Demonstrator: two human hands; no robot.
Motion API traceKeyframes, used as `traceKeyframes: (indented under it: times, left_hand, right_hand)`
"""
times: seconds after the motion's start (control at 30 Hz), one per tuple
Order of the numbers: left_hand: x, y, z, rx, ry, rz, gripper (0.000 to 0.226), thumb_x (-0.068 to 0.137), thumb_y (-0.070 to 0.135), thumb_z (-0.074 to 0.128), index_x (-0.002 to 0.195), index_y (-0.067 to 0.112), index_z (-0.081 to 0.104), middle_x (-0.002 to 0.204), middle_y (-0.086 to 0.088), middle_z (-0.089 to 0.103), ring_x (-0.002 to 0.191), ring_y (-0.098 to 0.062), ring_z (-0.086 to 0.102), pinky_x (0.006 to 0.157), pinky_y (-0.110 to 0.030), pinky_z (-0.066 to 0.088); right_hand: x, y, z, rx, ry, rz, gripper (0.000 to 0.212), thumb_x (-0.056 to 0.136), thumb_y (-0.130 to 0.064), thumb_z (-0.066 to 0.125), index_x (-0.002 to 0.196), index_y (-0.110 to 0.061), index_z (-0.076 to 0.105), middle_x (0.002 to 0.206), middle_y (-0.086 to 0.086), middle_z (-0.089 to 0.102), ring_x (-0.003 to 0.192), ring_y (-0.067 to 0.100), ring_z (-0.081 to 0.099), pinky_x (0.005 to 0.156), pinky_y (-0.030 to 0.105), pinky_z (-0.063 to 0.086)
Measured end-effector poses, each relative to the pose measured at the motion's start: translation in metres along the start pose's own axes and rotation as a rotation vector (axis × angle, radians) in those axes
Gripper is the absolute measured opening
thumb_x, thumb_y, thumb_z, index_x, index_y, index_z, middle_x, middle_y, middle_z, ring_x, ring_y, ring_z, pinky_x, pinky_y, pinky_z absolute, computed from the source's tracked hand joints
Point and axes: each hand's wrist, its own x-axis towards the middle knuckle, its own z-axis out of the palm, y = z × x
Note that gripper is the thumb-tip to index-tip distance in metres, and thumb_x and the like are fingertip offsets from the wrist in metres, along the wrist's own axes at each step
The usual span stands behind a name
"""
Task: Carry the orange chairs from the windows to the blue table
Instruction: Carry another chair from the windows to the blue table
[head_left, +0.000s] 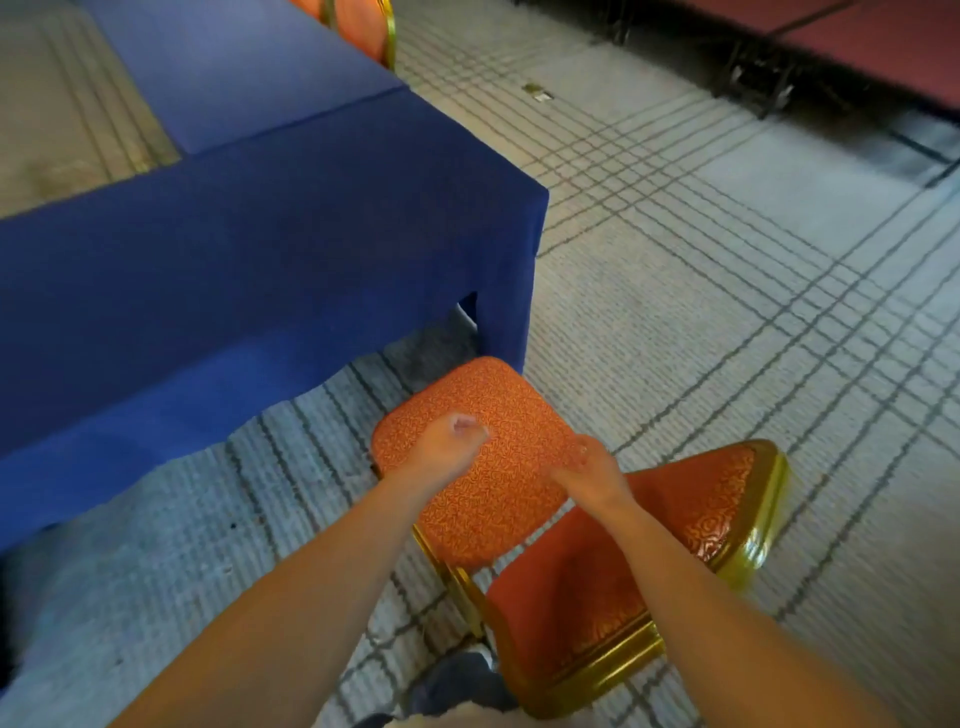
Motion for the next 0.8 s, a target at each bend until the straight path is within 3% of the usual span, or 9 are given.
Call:
traceKeyframes:
  times: [0.1, 0.17, 0.3, 0.4, 0.57, 0.67, 0.8]
  left_hand:
    - [-0.022, -0.006, 0.003, 0.003, 0.036, 0.012, 0.030, 0.093, 0.036, 0.059, 0.118, 0.020, 0.057, 0.106, 0.003, 0.060, 0.090, -0.009, 0.058, 0.079, -0.024, 0.048]
    - [-0.044, -0.015, 0.009, -0.015, 0.085, 0.028, 0.031, 0.094, 0.037, 0.058, 0.119, 0.019, 0.057, 0.109, 0.002, 0.059, 0.088, -0.009, 0.057, 0.081, -0.028, 0.048]
    - [-0.070, -0.023, 0.019, -0.078, 0.153, 0.020, 0.033, 0.095, 0.033, 0.056, 0.121, 0.012, 0.057, 0.116, -0.004, 0.061, 0.088, -0.013, 0.059, 0.075, -0.028, 0.048]
    - [-0.095, -0.029, 0.035, -0.116, 0.211, 0.017, 0.042, 0.094, 0.035, 0.056, 0.130, 0.012, 0.054, 0.120, -0.008, 0.060, 0.099, -0.020, 0.060, 0.085, -0.033, 0.049]
    - [-0.109, -0.022, 0.063, -0.185, 0.290, 0.016, 0.041, 0.094, 0.036, 0.056, 0.128, 0.014, 0.053, 0.117, -0.008, 0.060, 0.098, -0.021, 0.059, 0.077, -0.031, 0.046]
    - [-0.102, -0.021, 0.080, -0.190, 0.330, -0.030, 0.042, 0.093, 0.036, 0.058, 0.127, 0.011, 0.054, 0.110, -0.005, 0.059, 0.091, -0.018, 0.058, 0.076, -0.029, 0.046]
    - [-0.086, -0.022, 0.101, -0.221, 0.399, -0.207, 0.042, 0.093, 0.033, 0.059, 0.126, 0.008, 0.053, 0.089, 0.001, 0.058, 0.069, -0.009, 0.053, 0.061, -0.025, 0.042]
  right_hand:
    - [0.000, -0.001, -0.008, -0.107, -0.065, -0.031, 0.041, 0.078, -0.021, 0.076, 0.115, -0.013, 0.060, 0.110, 0.000, 0.069, 0.098, 0.020, 0.066, 0.087, 0.035, 0.053]
    - [-0.006, -0.004, -0.008, -0.204, -0.134, -0.079, 0.046, 0.078, -0.027, 0.073, 0.119, -0.011, 0.064, 0.112, 0.008, 0.070, 0.103, 0.027, 0.067, 0.090, 0.040, 0.054]
    - [-0.021, -0.013, -0.013, -0.248, -0.211, -0.128, 0.065, 0.075, -0.034, 0.071, 0.136, -0.017, 0.054, 0.125, 0.006, 0.064, 0.114, 0.029, 0.061, 0.099, 0.047, 0.050]
    - [-0.029, -0.013, -0.028, -0.291, -0.266, -0.181, 0.064, 0.075, -0.036, 0.074, 0.133, -0.019, 0.055, 0.121, 0.006, 0.065, 0.111, 0.029, 0.062, 0.098, 0.048, 0.050]
    - [-0.024, -0.012, -0.058, -0.322, -0.364, -0.226, 0.062, 0.078, -0.034, 0.080, 0.132, -0.017, 0.055, 0.123, 0.004, 0.065, 0.106, 0.022, 0.065, 0.082, 0.032, 0.055]
    - [-0.005, -0.014, -0.077, -0.393, -0.438, -0.253, 0.057, 0.079, -0.026, 0.079, 0.130, -0.018, 0.055, 0.118, 0.002, 0.065, 0.106, 0.021, 0.064, 0.091, 0.035, 0.052]
    - [0.033, -0.017, -0.104, -0.547, -0.537, -0.301, 0.051, 0.081, -0.025, 0.077, 0.127, -0.018, 0.056, 0.109, -0.002, 0.063, 0.092, 0.012, 0.060, 0.066, 0.019, 0.043]
